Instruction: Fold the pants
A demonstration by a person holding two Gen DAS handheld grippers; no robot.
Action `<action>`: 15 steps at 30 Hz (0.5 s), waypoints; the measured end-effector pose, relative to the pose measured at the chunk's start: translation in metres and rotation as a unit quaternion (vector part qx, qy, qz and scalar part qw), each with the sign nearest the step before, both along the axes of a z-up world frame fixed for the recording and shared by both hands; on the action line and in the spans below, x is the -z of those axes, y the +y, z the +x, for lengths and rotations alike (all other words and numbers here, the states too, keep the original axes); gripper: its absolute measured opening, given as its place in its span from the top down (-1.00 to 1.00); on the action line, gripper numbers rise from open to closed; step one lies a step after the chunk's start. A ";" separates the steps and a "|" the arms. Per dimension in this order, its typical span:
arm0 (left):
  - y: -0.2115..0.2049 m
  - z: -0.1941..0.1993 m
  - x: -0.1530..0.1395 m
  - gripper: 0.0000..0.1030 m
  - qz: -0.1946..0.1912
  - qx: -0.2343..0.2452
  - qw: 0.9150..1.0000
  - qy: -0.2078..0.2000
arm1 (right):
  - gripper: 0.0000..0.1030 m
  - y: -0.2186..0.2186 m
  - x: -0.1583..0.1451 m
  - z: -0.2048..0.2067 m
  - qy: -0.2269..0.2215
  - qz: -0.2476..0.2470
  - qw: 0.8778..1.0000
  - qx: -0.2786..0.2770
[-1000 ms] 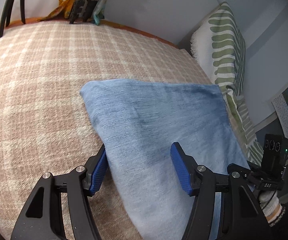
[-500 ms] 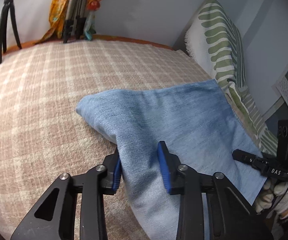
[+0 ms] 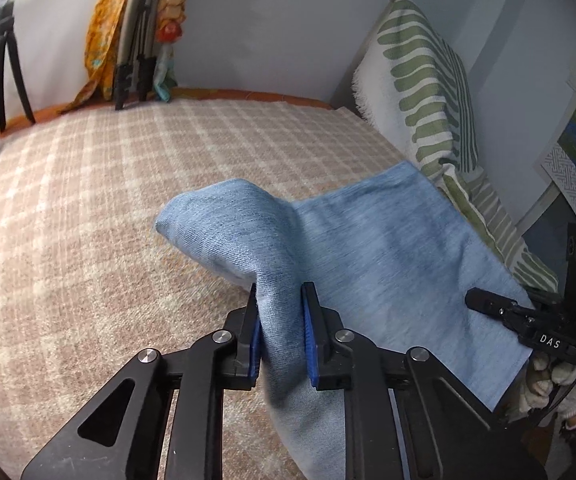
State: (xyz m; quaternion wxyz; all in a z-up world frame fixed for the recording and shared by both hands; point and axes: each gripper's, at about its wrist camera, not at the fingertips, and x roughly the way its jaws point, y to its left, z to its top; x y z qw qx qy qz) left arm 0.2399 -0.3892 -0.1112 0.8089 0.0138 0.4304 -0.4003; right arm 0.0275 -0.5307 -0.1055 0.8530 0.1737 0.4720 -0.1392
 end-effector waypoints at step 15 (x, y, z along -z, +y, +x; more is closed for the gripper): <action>-0.004 -0.002 -0.036 0.76 -0.015 0.010 1.000 -0.023 | 0.63 0.023 -0.044 0.012 -0.046 -0.055 0.997 -0.033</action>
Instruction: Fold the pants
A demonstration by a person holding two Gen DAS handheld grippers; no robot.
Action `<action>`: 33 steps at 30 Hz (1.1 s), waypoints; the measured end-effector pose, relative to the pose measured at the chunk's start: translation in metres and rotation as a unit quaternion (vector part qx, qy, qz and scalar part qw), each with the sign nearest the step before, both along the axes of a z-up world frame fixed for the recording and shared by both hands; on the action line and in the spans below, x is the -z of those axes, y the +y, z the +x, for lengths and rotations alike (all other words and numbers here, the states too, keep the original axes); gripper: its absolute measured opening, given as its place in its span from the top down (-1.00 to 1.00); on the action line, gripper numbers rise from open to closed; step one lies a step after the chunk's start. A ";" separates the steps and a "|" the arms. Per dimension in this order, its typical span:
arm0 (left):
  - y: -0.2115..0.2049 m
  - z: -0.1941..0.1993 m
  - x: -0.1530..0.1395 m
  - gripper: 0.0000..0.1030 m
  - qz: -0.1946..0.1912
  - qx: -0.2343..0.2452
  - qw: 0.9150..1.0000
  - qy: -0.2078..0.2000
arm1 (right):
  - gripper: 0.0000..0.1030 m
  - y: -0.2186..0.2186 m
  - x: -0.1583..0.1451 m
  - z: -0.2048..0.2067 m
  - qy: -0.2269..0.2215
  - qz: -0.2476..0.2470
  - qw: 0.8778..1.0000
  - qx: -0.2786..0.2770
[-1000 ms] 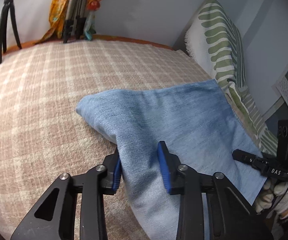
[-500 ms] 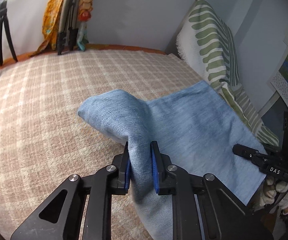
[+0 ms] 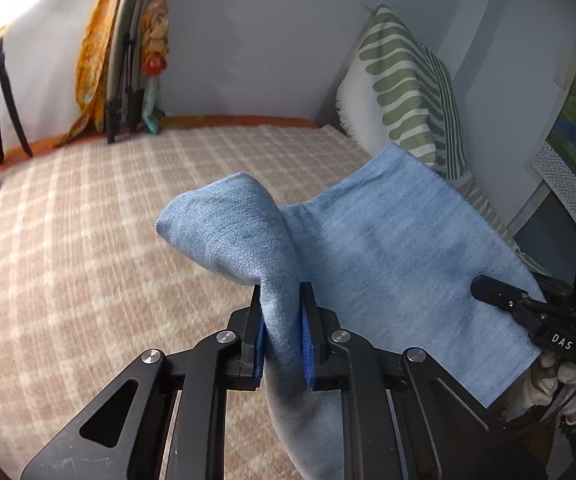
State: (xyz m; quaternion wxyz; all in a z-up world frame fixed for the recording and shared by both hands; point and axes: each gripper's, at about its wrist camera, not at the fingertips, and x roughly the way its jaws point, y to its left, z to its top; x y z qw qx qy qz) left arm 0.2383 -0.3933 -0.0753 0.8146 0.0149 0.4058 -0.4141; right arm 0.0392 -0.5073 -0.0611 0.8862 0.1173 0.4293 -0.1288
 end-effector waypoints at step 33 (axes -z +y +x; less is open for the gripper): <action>-0.150 0.187 -0.009 0.77 0.050 -0.057 0.994 -0.077 | 0.64 -0.183 0.052 0.191 -0.002 -0.078 0.996 0.038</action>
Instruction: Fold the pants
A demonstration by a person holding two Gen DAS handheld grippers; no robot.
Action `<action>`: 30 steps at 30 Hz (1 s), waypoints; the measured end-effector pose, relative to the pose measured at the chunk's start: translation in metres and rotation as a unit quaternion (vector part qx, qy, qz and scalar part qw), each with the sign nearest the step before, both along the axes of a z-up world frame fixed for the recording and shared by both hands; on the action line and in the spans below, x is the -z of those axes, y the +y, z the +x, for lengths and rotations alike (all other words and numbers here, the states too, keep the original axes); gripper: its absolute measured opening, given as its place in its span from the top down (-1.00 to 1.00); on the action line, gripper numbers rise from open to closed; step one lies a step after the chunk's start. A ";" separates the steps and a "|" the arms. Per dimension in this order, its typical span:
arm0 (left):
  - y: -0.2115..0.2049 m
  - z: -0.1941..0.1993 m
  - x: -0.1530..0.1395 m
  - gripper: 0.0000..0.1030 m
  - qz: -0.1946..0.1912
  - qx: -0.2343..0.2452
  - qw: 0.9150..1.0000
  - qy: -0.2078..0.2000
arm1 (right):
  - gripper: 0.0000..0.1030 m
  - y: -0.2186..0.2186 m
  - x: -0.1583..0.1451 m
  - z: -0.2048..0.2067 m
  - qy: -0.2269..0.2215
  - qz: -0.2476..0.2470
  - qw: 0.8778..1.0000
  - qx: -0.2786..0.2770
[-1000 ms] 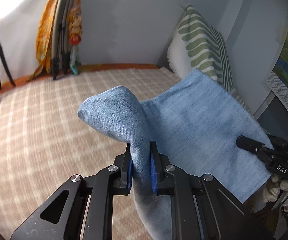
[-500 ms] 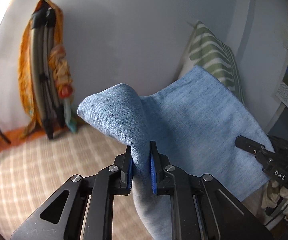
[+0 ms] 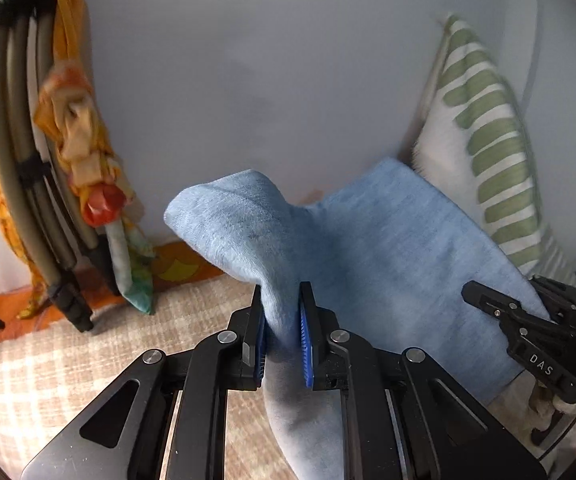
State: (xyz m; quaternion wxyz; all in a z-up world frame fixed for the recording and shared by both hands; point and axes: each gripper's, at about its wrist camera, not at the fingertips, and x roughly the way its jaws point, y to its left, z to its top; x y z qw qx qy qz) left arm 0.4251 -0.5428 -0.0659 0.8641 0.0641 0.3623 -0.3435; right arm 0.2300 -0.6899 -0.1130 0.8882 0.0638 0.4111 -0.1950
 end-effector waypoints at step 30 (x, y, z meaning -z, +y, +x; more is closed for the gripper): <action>0.063 -0.103 -0.074 -0.28 0.007 0.014 0.999 -0.051 | -0.67 0.040 -0.053 -0.053 0.053 -0.073 0.995 0.040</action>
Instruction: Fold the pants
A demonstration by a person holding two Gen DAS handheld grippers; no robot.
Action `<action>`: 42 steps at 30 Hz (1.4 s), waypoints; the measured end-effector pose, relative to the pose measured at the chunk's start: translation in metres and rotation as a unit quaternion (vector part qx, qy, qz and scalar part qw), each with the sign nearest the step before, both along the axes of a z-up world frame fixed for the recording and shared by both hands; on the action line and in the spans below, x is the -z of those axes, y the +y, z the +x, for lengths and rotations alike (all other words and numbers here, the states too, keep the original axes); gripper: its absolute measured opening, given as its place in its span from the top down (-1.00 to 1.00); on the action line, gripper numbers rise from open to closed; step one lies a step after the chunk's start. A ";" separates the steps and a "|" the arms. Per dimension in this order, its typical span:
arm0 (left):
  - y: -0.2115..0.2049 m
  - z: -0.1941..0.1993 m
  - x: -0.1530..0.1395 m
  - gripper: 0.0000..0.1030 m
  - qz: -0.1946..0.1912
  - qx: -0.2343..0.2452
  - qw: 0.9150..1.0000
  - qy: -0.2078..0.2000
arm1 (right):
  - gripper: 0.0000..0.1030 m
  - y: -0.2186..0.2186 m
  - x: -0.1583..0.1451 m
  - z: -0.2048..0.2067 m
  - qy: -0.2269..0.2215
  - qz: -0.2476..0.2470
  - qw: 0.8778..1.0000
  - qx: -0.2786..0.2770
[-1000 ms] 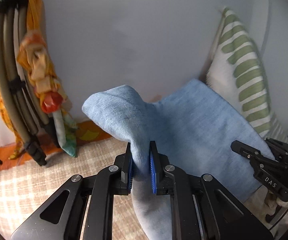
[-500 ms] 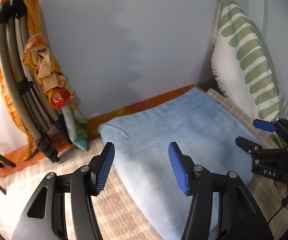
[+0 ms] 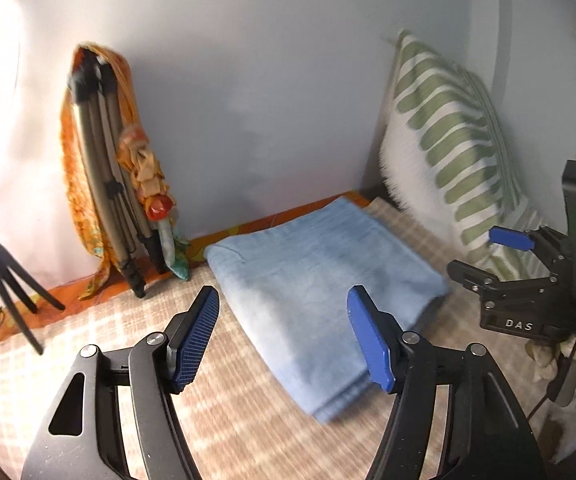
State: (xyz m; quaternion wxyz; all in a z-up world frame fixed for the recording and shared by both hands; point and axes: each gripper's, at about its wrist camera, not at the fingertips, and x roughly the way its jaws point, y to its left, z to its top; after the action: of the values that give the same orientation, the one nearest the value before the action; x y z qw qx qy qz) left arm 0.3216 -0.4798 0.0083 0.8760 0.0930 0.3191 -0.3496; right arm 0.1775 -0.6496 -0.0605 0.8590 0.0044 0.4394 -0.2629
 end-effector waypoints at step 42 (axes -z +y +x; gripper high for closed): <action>0.187 -0.230 -0.065 -0.98 -0.067 -0.027 0.994 -0.087 | -1.00 0.234 -0.125 -0.178 -0.130 0.019 0.990 -0.043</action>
State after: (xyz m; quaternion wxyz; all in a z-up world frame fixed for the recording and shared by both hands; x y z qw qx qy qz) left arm 0.0914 -0.2927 0.0736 0.9138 0.0552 0.2198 -0.3371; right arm -0.0005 -0.4152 0.0649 0.9191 0.0359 0.3283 -0.2147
